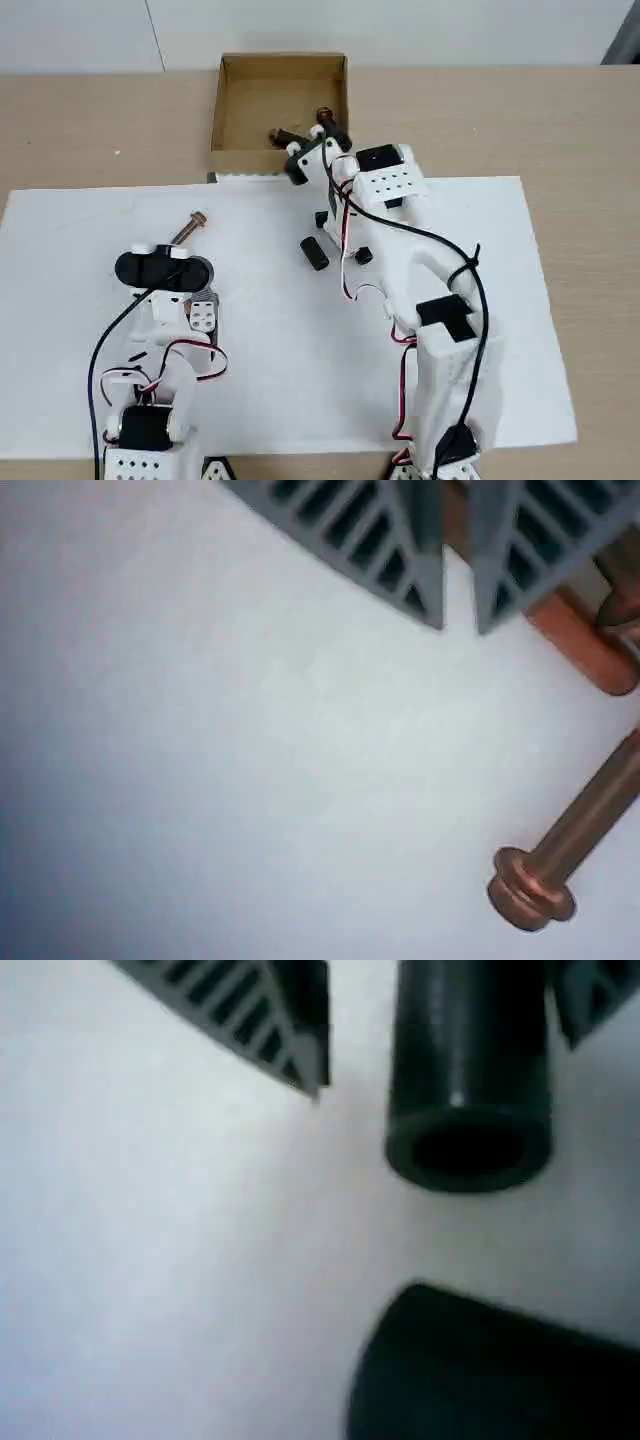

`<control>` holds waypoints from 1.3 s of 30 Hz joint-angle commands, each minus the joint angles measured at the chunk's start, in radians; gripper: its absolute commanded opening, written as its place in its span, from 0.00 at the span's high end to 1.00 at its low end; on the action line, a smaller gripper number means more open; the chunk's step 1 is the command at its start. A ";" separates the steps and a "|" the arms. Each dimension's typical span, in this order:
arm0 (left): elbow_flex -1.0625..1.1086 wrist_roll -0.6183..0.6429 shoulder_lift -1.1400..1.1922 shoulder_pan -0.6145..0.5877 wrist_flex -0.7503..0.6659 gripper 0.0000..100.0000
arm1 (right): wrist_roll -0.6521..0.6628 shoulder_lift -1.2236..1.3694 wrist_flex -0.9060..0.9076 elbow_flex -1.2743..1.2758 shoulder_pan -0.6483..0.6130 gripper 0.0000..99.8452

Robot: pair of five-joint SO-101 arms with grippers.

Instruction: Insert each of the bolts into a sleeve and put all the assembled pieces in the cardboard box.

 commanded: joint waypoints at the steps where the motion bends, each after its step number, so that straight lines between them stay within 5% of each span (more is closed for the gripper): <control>1: -0.007 0.003 -0.009 -0.005 0.005 0.99 | 0.011 0.008 -0.012 -0.003 0.008 0.85; 6: -0.007 0.003 -0.009 -0.005 0.005 0.99 | 0.011 0.051 -0.021 -0.003 0.005 0.86; 11: -0.007 0.003 -0.009 -0.005 0.005 0.99 | 0.005 0.073 -0.021 -0.005 0.007 1.00; 22: -0.007 0.003 -0.009 -0.005 0.005 0.99 | -0.006 -0.117 0.018 -0.008 0.002 1.00; 33: -0.007 0.000 -0.011 -0.005 0.014 0.99 | -0.044 -0.414 0.262 0.000 0.012 1.00; 39: -0.016 -0.002 -0.008 -0.005 0.021 0.99 | -0.193 -0.576 0.266 0.101 0.047 1.00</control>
